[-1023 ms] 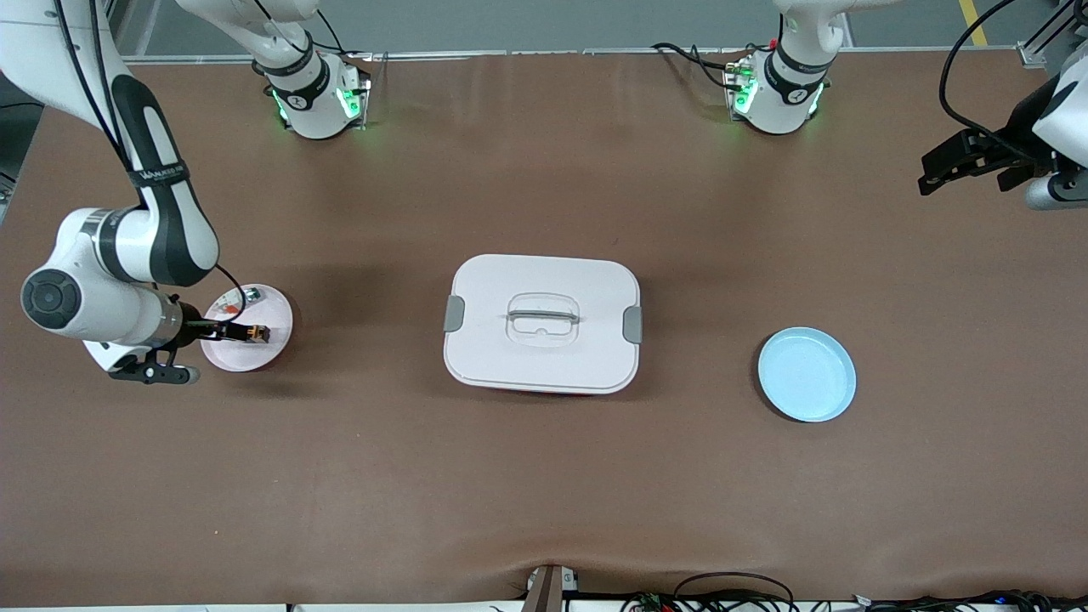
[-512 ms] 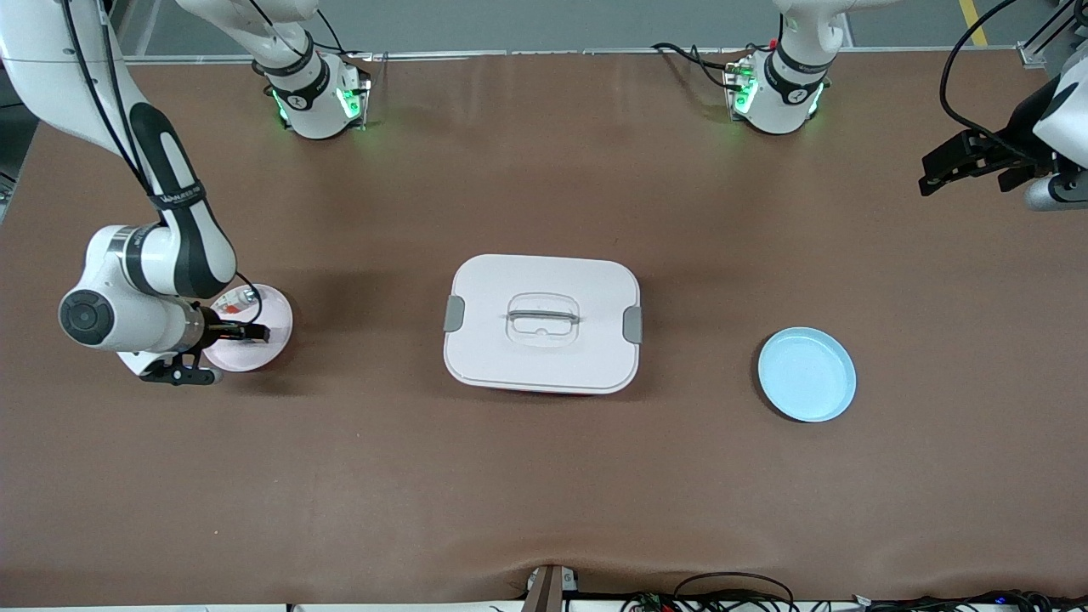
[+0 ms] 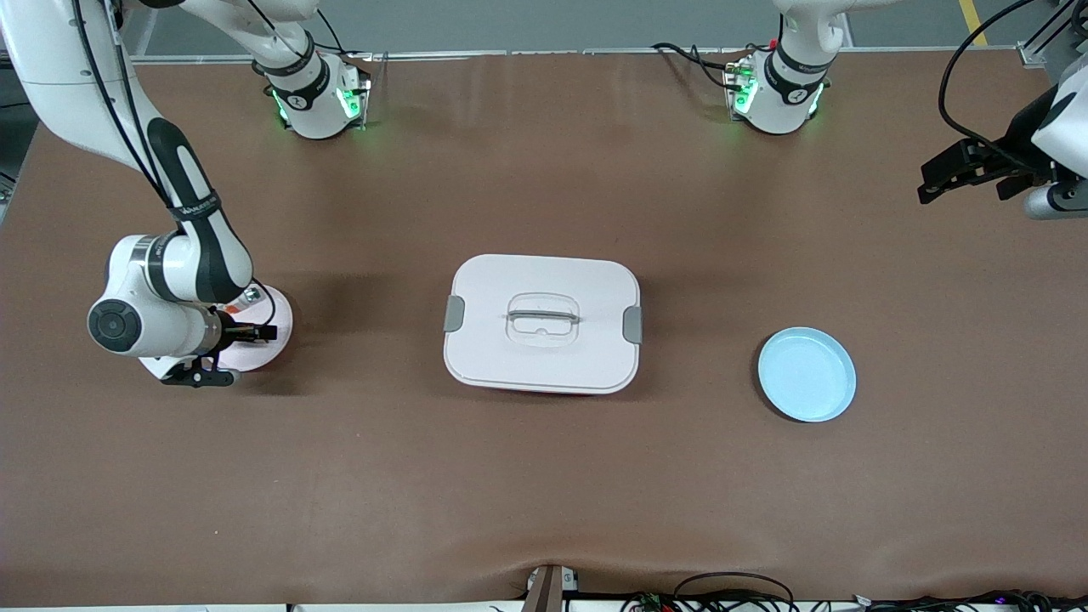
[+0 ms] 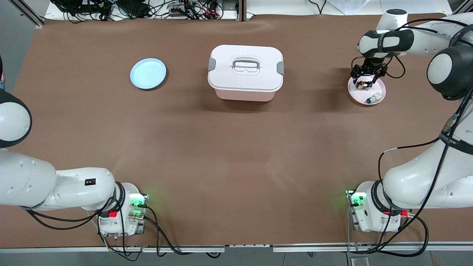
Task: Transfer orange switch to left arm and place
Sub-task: 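Lower the right gripper and grasp the black-orange switch, then lift the switch with the right gripper away from the plate, then carry the switch above the box while the left gripper approaches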
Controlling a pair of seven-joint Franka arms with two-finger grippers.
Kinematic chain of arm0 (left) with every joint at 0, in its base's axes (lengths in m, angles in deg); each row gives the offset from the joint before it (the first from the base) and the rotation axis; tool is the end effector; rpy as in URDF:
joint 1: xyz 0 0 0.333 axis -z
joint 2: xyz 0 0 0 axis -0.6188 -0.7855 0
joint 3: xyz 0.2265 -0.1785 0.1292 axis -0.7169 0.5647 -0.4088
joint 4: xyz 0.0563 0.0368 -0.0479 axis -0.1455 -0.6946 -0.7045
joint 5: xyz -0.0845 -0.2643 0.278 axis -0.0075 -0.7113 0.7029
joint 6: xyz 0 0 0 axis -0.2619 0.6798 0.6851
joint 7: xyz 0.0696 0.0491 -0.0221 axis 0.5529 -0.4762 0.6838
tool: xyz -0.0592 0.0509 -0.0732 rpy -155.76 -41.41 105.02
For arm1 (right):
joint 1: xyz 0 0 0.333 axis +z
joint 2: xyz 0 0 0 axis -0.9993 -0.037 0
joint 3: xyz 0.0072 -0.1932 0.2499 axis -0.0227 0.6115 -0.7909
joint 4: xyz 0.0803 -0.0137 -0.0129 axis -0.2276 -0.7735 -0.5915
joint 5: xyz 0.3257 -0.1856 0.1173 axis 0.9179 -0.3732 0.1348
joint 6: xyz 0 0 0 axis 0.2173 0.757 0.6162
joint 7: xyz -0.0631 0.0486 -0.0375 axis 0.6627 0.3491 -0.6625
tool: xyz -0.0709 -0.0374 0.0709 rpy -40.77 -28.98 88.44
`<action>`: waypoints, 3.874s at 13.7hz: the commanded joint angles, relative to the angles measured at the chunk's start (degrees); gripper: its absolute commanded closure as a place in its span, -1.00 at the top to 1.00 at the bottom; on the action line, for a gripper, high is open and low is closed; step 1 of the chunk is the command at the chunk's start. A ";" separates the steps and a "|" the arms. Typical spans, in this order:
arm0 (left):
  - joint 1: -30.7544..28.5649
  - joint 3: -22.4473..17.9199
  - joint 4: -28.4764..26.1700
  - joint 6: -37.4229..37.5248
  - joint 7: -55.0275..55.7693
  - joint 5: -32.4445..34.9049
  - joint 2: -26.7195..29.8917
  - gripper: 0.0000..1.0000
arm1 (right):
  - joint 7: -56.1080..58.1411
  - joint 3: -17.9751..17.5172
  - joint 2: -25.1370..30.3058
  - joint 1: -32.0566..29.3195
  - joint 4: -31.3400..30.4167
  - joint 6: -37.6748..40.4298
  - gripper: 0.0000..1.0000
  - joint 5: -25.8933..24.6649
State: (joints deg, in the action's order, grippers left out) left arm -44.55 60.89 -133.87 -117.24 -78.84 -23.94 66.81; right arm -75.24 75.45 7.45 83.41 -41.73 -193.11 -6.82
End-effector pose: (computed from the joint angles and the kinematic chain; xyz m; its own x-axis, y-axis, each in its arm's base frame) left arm 0.5333 -0.0394 0.6457 0.9965 0.0394 -0.0738 0.0392 -0.9992 -0.0043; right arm 0.5902 -0.0521 0.1905 0.9642 -0.0337 -0.2632 -0.0188 -0.9981 0.0589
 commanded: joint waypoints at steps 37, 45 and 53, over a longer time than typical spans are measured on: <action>1.48 1.24 0.77 -1.31 -0.61 1.62 -3.14 1.00 | -13.75 -0.82 13.85 9.90 23.34 50.02 -0.59 13.61; 2.36 1.59 0.95 -1.39 -0.96 1.53 -5.33 1.00 | -45.28 -0.82 13.67 21.59 30.56 53.39 -0.59 31.70; 2.45 2.56 1.12 -2.27 -0.96 -3.80 -6.39 1.00 | -67.81 -0.73 13.06 32.59 32.15 39.26 -0.59 41.47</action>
State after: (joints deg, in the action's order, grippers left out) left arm -42.11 62.76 -133.90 -119.50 -79.20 -24.62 60.62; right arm -139.59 74.04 21.28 115.52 -11.22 -152.34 31.56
